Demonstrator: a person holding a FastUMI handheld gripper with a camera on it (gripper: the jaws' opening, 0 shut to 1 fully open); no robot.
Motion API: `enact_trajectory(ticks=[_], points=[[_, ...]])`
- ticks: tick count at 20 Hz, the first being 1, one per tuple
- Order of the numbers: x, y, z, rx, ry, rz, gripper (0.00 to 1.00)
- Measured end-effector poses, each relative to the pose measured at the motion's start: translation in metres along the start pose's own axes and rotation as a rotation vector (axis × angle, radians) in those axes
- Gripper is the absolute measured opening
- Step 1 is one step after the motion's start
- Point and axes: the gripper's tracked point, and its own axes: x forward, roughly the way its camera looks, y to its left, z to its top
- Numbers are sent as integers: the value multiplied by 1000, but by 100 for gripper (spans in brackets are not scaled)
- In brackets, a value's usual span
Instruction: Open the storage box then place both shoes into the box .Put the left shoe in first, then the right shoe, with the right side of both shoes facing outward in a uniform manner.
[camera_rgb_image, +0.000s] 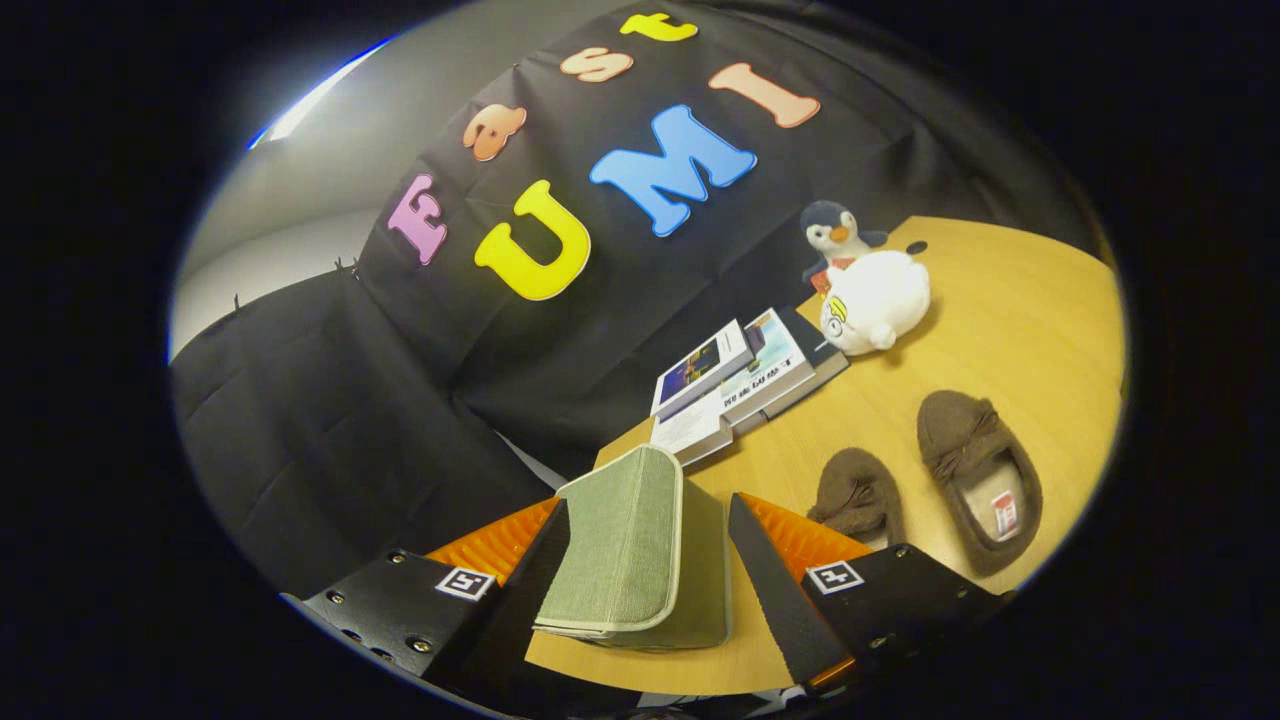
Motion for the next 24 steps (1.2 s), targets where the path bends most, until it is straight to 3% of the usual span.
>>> enact_trajectory(ticks=[10,24], points=[[31,-8,-57,333,156,88,96],[58,-3,-108,648,286,165,95]])
